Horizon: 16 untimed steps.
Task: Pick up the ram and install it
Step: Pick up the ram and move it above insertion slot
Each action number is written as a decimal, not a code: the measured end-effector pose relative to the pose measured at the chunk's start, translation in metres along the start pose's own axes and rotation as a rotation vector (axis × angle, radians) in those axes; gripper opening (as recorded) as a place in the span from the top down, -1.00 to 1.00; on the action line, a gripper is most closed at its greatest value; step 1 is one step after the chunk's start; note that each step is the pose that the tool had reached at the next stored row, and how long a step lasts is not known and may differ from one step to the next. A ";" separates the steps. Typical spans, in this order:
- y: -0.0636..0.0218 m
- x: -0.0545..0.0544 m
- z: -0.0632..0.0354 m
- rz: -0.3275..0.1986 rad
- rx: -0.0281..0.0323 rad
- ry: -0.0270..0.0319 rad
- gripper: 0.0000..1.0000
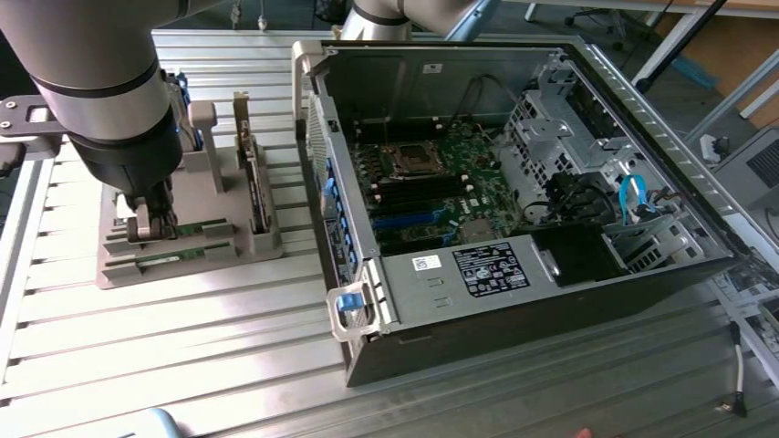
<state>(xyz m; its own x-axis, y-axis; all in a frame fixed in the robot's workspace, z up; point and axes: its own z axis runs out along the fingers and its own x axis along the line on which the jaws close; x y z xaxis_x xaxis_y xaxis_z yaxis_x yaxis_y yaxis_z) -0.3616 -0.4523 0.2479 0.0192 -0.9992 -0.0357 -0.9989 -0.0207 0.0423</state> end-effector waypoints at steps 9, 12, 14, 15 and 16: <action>0.0001 0.003 -0.0001 0.000 0.0035 0.0001 0.53; 0.0002 0.004 -0.0002 0.000 0.0050 0.0002 0.53; 0.0002 0.005 -0.0002 0.000 0.0082 0.0003 0.53; 0.0001 0.005 -0.0001 -0.001 0.0111 0.0002 0.53; 0.0001 0.005 -0.0001 -0.001 0.0143 0.0003 0.53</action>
<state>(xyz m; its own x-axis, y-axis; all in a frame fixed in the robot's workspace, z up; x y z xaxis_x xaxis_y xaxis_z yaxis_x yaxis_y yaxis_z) -0.3617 -0.4569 0.2479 0.0205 -0.9992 -0.0354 -0.9994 -0.0215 0.0279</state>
